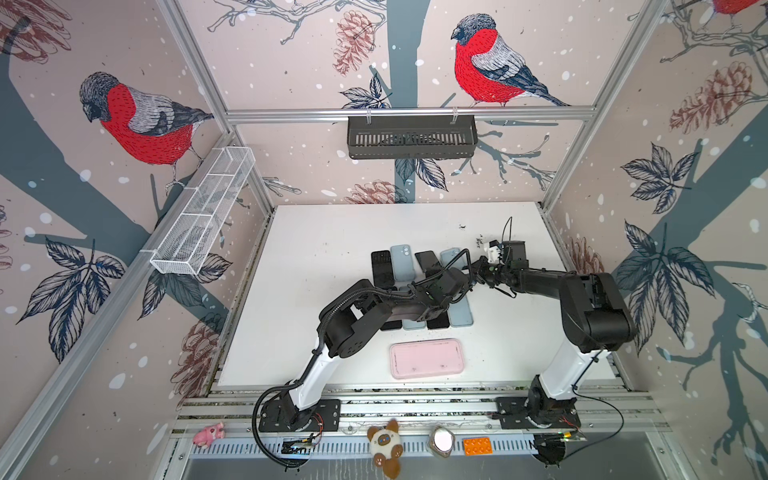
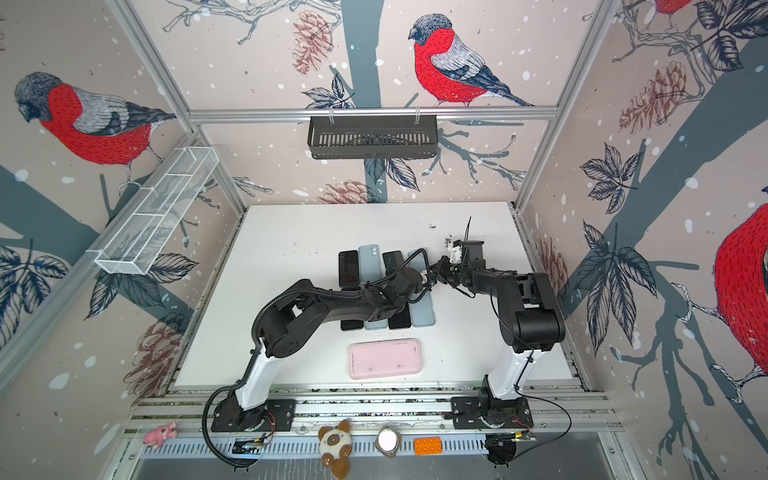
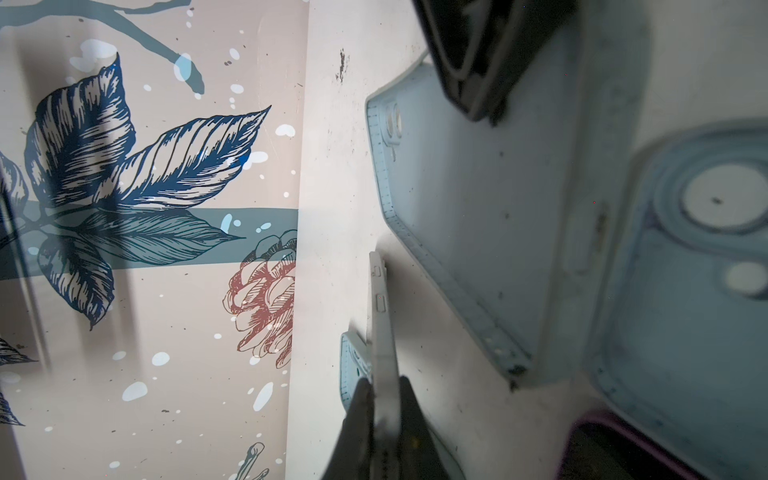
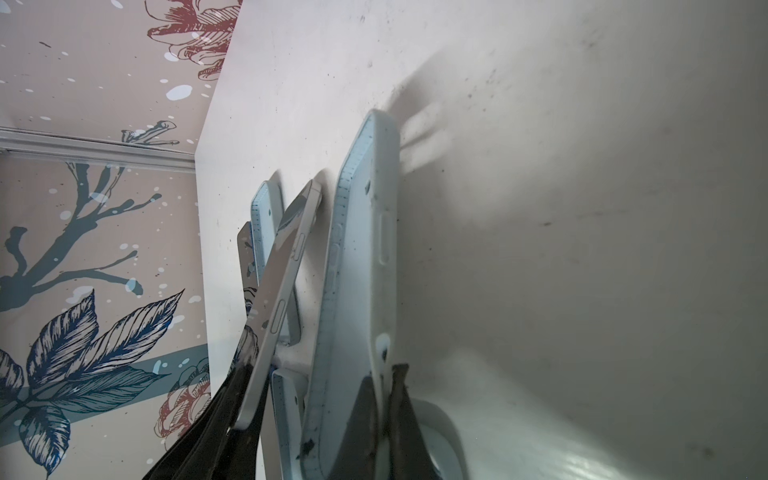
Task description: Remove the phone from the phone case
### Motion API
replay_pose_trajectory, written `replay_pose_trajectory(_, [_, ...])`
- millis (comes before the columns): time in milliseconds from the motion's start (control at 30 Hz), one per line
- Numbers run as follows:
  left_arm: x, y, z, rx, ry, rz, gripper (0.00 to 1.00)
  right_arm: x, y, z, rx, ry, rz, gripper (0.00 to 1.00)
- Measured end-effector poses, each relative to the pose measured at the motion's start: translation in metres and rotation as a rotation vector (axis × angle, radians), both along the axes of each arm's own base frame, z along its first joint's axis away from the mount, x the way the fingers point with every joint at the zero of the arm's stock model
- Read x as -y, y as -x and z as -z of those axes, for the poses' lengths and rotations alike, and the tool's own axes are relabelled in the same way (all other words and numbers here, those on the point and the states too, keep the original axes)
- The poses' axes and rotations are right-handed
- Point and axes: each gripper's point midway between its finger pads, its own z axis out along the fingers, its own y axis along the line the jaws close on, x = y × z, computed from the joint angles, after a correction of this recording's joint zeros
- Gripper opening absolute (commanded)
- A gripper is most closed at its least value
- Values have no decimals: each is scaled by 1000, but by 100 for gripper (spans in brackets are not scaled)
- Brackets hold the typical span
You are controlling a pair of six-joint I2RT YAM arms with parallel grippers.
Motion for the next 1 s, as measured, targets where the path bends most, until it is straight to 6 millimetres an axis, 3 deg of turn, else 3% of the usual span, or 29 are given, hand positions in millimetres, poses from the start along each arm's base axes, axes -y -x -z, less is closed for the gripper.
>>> replay_pose_trajectory(100, [-4,2,10,-17,-23,2,47,-3,-2,-1,4,11,-8,0])
replay_pose_trajectory(233, [-4,3,11,-20,-25,2,54,-3,0,6,-6,27,-17,0])
replay_pose_trajectory(333, [-4,3,12,-22,-24,5,66,-3,0,9,-13,31,-17,0])
replay_pose_trajectory(400, [-5,3,13,-24,-26,5,82,-3,0,9,-12,33,-18,0])
replay_pose_trajectory(467, [-6,2,11,-13,-23,-4,92,-3,0,9,-12,33,-18,0])
replay_pose_trajectory(600, [-5,0,5,-3,0,-8,97,-4,0,9,-15,34,-19,0])
replay_pose_trajectory(1000, [-13,-4,0,-29,4,-34,97,-6,1,13,-14,62,-31,0])
